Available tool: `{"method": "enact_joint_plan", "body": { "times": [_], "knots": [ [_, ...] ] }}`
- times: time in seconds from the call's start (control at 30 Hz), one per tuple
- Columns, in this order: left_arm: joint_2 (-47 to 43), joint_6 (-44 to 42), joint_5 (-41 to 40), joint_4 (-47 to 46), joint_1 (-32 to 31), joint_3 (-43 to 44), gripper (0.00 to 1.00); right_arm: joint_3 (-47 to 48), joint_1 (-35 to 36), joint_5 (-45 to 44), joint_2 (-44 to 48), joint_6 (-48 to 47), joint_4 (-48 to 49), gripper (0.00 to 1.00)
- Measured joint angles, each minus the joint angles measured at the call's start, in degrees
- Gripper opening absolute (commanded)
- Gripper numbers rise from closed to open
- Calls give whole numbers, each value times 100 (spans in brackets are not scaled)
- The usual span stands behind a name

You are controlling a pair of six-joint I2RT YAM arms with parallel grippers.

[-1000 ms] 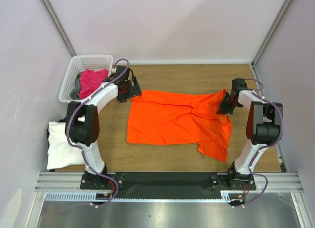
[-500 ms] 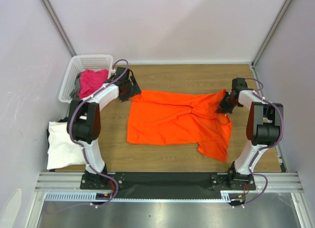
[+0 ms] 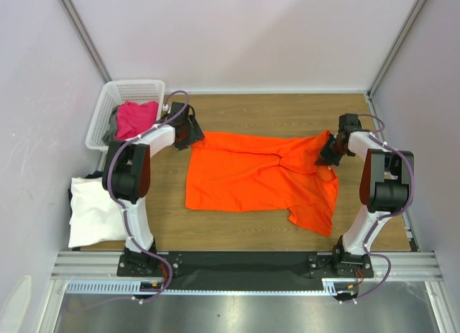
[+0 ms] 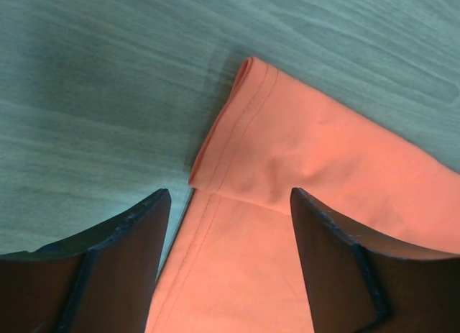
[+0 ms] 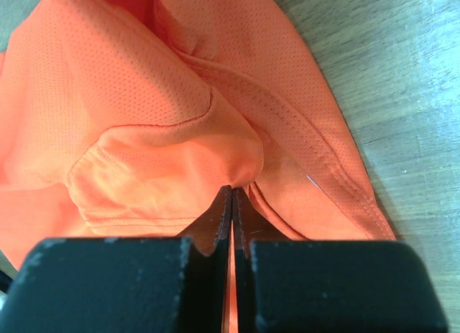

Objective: Fold and stack the t-shirts
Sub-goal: Flatten the tshirt out

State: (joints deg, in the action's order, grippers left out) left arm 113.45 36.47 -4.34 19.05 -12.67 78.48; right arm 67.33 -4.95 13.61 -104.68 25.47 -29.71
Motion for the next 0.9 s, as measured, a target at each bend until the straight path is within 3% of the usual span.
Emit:
{"method": "enact_joint_plan", "body": {
  "times": [0.57,0.9],
  "knots": [
    [269,-63,-22,-407,46,2,66,44,0,-20,2,2,-94,0],
    [326,-109,-105,-496,76,7,47,63,0,-24,13,37,-155,0]
  ]
}}
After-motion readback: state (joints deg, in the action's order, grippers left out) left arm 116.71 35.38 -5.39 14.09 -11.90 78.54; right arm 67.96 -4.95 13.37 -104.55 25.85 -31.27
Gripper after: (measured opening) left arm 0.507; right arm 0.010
